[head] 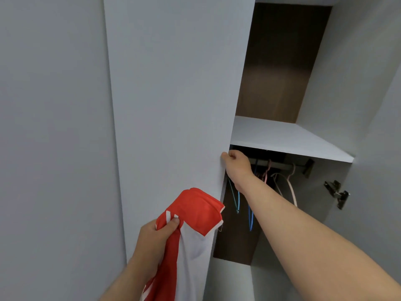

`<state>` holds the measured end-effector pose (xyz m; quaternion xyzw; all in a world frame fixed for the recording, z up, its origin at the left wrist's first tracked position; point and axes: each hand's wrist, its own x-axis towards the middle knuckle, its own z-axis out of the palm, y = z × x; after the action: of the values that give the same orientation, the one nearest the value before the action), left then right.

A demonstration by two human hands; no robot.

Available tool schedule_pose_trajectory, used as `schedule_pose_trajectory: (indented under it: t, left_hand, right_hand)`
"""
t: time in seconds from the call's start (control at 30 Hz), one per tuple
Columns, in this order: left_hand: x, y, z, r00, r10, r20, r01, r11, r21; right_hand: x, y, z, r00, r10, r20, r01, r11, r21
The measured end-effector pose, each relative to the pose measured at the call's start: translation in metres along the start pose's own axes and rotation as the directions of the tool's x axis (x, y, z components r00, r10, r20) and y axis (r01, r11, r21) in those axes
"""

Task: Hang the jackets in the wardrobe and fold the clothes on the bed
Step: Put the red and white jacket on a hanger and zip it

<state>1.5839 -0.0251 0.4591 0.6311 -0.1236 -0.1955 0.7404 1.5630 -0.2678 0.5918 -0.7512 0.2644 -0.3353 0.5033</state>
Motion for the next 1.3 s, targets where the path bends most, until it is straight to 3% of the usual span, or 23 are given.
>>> schedule_pose_trajectory:
  t: [0.13,0.4,0.77,1.0,1.13,1.3]
  left_hand:
    - [-0.024,0.013,-0.004,0.996,0.05,-0.073,-0.052,0.998,-0.028]
    - [-0.072,0.036,-0.028,0.988,0.106,-0.112,-0.116,0.99,-0.082]
    - [-0.117,0.034,-0.102,0.984,0.118,-0.136,-0.122,0.992,-0.023]
    - [-0.143,0.024,-0.163,0.995,0.079,-0.063,-0.076,0.996,0.043]
    - [-0.153,0.025,-0.196,0.996,0.066,-0.063,-0.062,0.995,0.073]
    - [-0.166,0.038,-0.225,0.993,0.095,-0.067,-0.089,0.992,0.089]
  right_hand:
    - [-0.028,0.002,-0.004,0.995,-0.095,0.004,0.095,0.993,-0.068]
    - [-0.082,-0.014,0.002,0.992,-0.124,0.015,0.125,0.984,-0.124]
    - [-0.17,-0.036,0.054,0.973,-0.224,0.048,0.229,0.958,-0.17]
    - [-0.218,-0.079,0.115,0.91,-0.27,0.316,0.343,0.917,-0.203]
    - [-0.24,-0.11,0.157,0.869,-0.218,0.445,0.334,0.921,-0.202]
    - [-0.264,-0.135,0.207,0.881,-0.185,0.435,0.321,0.91,-0.262]
